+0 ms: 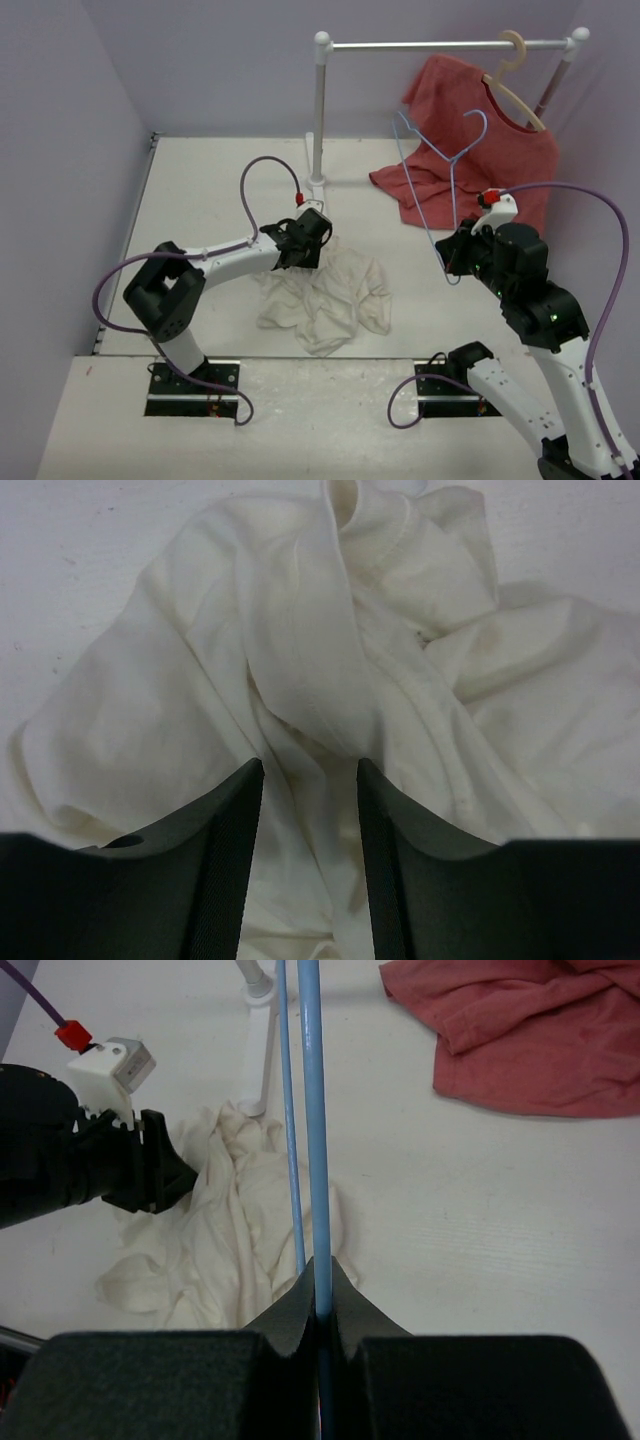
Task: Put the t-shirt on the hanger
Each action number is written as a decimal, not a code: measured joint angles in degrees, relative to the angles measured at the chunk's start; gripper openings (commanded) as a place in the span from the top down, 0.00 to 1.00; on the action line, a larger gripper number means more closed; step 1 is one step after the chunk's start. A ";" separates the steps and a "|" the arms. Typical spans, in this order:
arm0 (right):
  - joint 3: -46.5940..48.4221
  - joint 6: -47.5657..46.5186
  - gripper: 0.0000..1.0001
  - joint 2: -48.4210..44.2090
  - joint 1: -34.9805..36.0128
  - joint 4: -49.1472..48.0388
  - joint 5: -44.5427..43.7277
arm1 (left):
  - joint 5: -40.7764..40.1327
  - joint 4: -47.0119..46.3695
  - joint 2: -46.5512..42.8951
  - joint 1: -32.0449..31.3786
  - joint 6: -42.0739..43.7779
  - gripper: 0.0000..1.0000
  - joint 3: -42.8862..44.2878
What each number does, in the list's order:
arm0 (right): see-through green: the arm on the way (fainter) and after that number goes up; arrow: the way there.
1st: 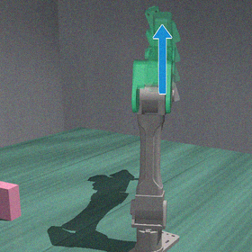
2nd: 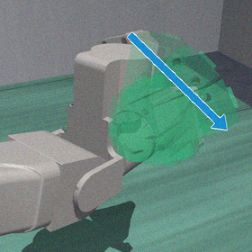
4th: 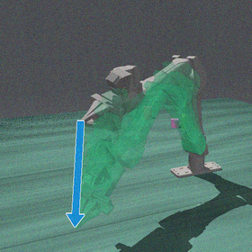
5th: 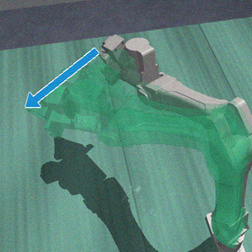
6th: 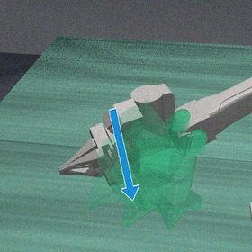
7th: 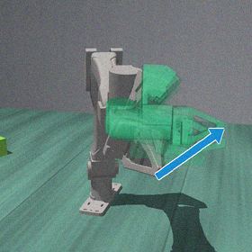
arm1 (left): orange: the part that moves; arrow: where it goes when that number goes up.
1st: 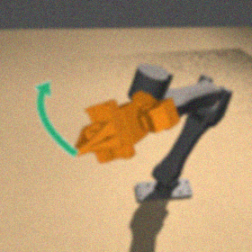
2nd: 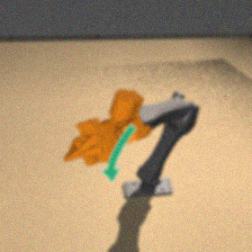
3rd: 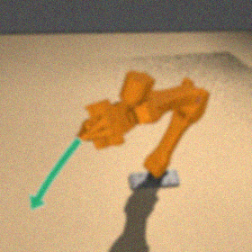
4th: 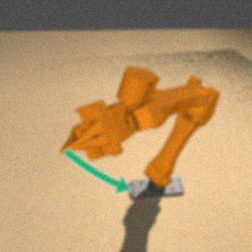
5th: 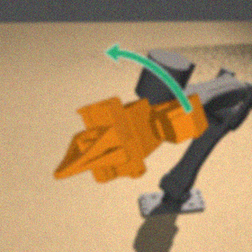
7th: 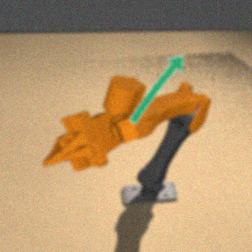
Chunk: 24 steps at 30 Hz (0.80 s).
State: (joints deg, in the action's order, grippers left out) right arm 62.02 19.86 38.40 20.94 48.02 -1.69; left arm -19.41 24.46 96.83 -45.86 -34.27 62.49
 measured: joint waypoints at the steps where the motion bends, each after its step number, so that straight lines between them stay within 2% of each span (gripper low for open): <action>1: -0.01 -0.01 1.00 -0.04 -0.01 -0.01 0.06 | 0.05 -0.10 0.67 0.04 -0.17 0.52 0.04; 5: -0.02 -0.06 1.00 -0.22 0.01 -0.07 0.19 | 0.16 -1.00 0.79 0.04 -0.75 0.46 0.06; 15: -0.02 -0.40 1.00 -0.18 0.01 -0.58 0.27 | 1.05 -4.77 -0.71 0.04 -1.42 0.52 0.04; 16: -0.02 -0.42 1.00 -0.18 0.01 -0.65 0.30 | 1.07 -4.90 -0.67 0.04 -1.59 0.55 0.04; 20: -0.02 -0.42 1.00 -0.18 0.01 -0.86 0.37 | 1.06 -5.12 0.99 0.04 -2.05 0.77 0.39; 23: -0.02 -0.44 1.00 -0.18 0.01 -0.87 0.37 | 0.94 -5.04 3.08 0.04 -2.54 0.81 0.56; 24: -0.02 -0.44 1.00 -0.18 0.01 -0.88 0.37 | 0.91 -4.93 3.64 0.04 -2.57 0.95 0.56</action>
State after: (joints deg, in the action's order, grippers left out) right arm 62.00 19.42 38.22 20.95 47.13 -1.32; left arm -18.50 19.53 100.47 -45.82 -36.84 63.05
